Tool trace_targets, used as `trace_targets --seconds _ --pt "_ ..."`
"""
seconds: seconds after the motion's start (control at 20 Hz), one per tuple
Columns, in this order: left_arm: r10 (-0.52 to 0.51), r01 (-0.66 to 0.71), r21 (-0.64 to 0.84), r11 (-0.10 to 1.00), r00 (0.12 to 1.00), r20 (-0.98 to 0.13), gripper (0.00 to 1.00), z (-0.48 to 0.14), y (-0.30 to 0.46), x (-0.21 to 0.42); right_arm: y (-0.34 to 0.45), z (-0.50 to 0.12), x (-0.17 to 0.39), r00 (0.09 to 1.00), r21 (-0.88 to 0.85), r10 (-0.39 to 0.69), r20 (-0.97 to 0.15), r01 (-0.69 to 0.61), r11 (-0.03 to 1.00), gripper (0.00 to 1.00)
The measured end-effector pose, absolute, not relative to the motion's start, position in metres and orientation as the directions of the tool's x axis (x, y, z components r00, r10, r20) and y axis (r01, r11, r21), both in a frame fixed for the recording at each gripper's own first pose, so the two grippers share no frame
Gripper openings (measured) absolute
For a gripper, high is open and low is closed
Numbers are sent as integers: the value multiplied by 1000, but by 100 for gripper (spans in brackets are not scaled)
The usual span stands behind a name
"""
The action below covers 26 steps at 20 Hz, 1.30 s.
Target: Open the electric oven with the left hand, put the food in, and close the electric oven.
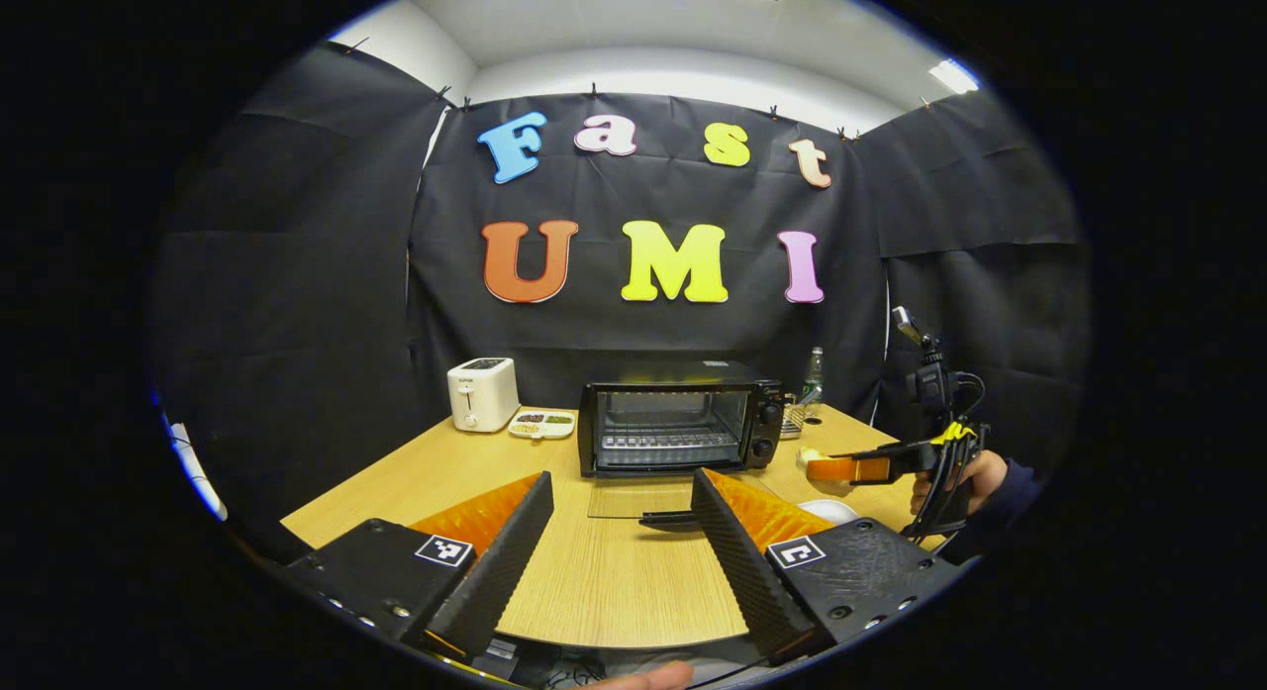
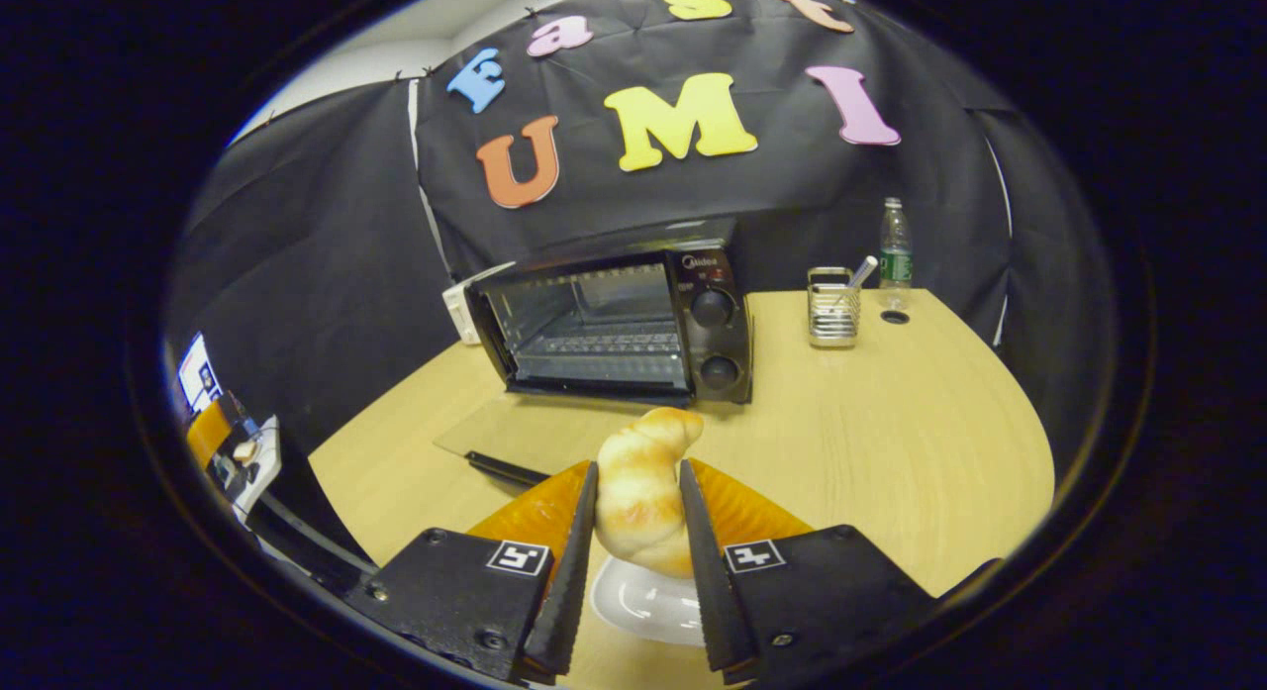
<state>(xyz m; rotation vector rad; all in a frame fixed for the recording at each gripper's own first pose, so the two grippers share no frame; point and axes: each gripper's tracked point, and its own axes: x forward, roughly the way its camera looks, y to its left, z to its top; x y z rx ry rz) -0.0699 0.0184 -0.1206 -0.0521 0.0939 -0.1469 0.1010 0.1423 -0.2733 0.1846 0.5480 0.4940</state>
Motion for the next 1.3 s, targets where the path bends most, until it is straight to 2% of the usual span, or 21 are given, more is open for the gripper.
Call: trace_targets --seconds 0.2,0.35,0.5,0.65,0.9,1.05,1.2,1.3 --pt "-110 109 -16 994 993 -52 93 -99 36 -66 207 -259 137 716 409 586 -379 -438 800 49" --pt "-70 71 15 997 997 -14 93 -79 52 -62 250 -255 179 736 448 593 -325 -433 782 49" --pt "-78 77 13 997 997 8 93 -63 56 -59 285 -270 225 742 477 575 -345 -390 788 51" --pt "-84 84 8 996 996 7 93 -58 61 -52 296 -286 283 800 397 492 -342 -352 848 49" --pt "-62 62 -20 998 998 -22 96 -68 80 -34 303 -291 339 864 442 412 -289 -261 858 48" --pt "-57 55 -38 998 997 -47 96 -81 84 -23 294 -293 345 880 421 381 -283 -243 874 55" --pt "-74 71 -39 997 995 -72 96 -94 77 -18 285 -304 328 879 383 360 -311 -231 895 81" --pt "-86 83 -37 996 993 -87 96 -103 70 -16 278 -299 306 875 352 374 -309 -260 899 84"
